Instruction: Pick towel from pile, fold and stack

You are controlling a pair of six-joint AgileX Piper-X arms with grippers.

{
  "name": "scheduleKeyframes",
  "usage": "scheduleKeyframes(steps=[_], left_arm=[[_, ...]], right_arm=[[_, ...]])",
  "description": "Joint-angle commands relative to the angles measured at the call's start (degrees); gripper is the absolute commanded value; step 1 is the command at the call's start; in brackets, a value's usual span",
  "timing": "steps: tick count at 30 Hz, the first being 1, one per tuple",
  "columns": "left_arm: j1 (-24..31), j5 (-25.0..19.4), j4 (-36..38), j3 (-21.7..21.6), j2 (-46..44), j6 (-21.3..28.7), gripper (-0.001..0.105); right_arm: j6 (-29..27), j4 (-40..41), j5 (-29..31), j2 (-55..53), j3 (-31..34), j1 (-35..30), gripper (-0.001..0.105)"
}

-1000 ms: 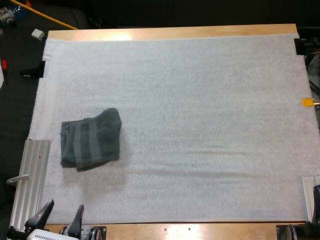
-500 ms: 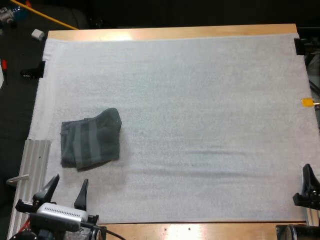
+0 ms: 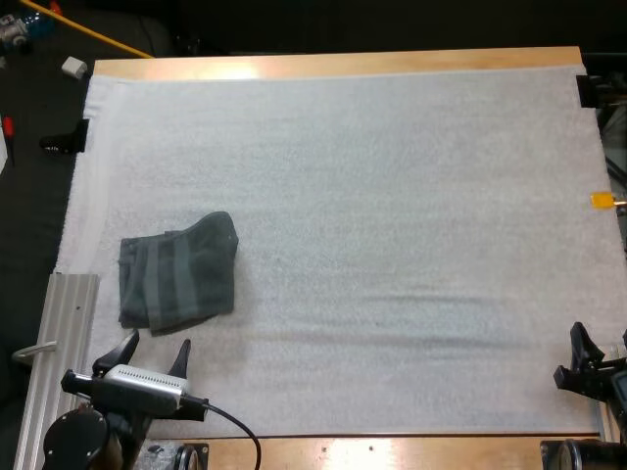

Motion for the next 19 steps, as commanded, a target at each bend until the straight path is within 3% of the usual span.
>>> scheduleKeyframes(steps=[1, 19], left_arm=[[0.0, -0.2, -0.5, 1.0, -8.3, -0.2, 0.059], [0.0, 0.0, -1.1, 1.1, -8.2, -0.4, 0.059]], right_arm=[[-0.4, 0.0, 0.2, -2.0, 1.4, -0.1, 0.064], [-0.2, -1.0, 0.1, -2.3, 4.0, 0.0, 0.065]])
